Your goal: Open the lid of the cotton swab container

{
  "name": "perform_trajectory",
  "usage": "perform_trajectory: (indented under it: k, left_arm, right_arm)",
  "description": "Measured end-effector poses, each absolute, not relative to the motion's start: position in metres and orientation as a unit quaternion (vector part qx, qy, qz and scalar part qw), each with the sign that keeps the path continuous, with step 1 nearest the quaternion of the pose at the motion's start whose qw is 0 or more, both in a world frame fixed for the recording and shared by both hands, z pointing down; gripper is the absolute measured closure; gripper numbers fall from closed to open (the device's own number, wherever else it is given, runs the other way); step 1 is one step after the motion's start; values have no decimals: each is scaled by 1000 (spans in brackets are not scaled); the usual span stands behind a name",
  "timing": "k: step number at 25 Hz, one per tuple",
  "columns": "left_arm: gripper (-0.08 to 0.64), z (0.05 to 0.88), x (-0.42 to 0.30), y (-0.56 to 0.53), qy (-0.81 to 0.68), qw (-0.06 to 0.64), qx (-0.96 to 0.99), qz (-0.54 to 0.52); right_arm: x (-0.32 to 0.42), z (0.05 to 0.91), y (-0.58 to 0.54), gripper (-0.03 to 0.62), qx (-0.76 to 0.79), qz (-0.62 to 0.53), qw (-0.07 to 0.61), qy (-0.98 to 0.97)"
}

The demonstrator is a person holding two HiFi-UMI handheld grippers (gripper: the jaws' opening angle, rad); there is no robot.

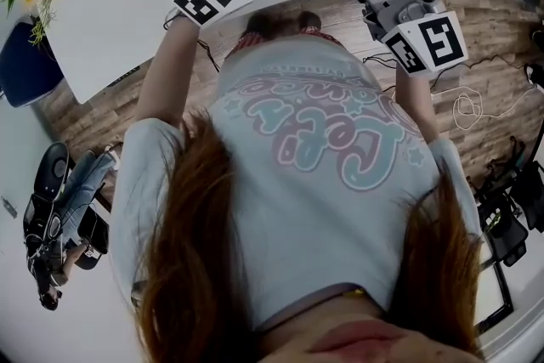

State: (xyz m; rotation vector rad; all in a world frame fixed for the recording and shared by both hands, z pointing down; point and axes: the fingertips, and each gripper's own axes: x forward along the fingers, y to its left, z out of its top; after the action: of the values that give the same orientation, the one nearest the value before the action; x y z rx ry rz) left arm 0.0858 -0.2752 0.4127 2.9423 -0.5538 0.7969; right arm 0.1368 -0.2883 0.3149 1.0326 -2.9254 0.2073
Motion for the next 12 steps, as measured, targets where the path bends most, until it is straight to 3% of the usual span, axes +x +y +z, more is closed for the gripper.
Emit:
perform_trajectory:
  k: [12]
  left_arm:
    - [364, 381, 82, -259, -130, 16, 958, 256]
  right_arm:
    - [108, 303, -282, 245, 251, 10, 53, -966]
